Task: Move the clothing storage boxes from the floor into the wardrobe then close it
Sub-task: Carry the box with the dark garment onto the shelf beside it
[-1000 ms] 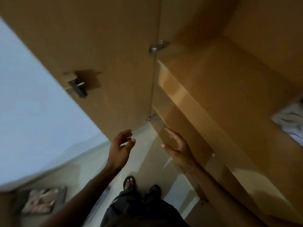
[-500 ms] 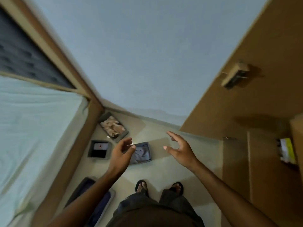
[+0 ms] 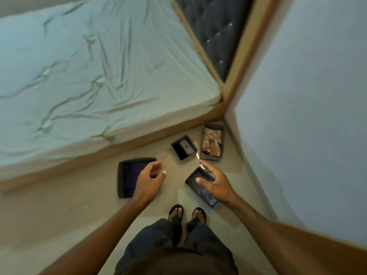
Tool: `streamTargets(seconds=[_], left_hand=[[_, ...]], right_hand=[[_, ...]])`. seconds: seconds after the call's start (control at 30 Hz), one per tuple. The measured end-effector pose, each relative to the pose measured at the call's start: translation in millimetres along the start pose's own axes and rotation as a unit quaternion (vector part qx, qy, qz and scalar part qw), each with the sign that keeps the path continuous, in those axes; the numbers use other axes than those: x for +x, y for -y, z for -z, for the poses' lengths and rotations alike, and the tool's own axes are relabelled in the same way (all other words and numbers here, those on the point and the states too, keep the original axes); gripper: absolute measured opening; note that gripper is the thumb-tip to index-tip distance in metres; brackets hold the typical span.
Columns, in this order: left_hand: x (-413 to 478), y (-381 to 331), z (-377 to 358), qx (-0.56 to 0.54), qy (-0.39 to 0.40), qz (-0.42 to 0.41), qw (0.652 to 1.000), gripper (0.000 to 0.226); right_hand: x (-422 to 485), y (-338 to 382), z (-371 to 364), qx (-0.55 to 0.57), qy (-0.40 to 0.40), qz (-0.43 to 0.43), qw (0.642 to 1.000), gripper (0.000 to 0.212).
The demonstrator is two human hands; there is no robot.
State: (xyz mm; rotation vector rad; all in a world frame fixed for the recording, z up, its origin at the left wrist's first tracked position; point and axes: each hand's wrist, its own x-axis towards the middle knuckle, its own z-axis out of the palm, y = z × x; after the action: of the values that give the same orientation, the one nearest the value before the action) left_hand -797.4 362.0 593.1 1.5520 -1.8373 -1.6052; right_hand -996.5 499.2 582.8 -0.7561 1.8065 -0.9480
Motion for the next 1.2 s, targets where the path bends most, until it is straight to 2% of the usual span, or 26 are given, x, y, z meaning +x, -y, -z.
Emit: streamTargets(seconds=[0.17, 0.33, 0.5, 0.7, 0.77, 0.97, 1.07, 1.2], left_hand=[[-13, 41, 51, -0.076, -0.122, 0.075, 0.987, 0.035], [-9, 86, 116, -0.129, -0.207, 0.137, 0.96, 0.033], [22, 143, 180, -0.127, -0.216, 0.188, 0.95, 0.03], [87, 226, 211, -0.092, -0.17, 0.224, 0.955, 0.032], [112, 259, 210, -0.097, -0.163, 0.252, 0.949, 0.034], [196, 389, 166, -0.127, -0.146, 0.355, 0.915, 0.037], [228, 457, 126, -0.117, -0.123, 0.412, 0.895, 0.04], [255, 560, 59, -0.109, -0.128, 0.506, 0.846, 0.042]], right_hand=[[56, 33, -59, -0.075, 0.128, 0.029, 0.989, 0.062], [97, 65, -136, -0.121, 0.198, 0.034, 0.972, 0.061], [143, 72, -216, -0.17, 0.22, 0.011, 0.96, 0.062], [230, 48, -307, -0.268, 0.269, 0.017, 0.925, 0.062], [264, 24, -333, -0.313, 0.296, 0.026, 0.902, 0.062], [385, -87, -402, -0.48, 0.36, 0.08, 0.796, 0.068], [437, -150, -427, -0.531, 0.355, 0.117, 0.76, 0.068], [494, -228, -456, -0.606, 0.326, 0.203, 0.697, 0.067]])
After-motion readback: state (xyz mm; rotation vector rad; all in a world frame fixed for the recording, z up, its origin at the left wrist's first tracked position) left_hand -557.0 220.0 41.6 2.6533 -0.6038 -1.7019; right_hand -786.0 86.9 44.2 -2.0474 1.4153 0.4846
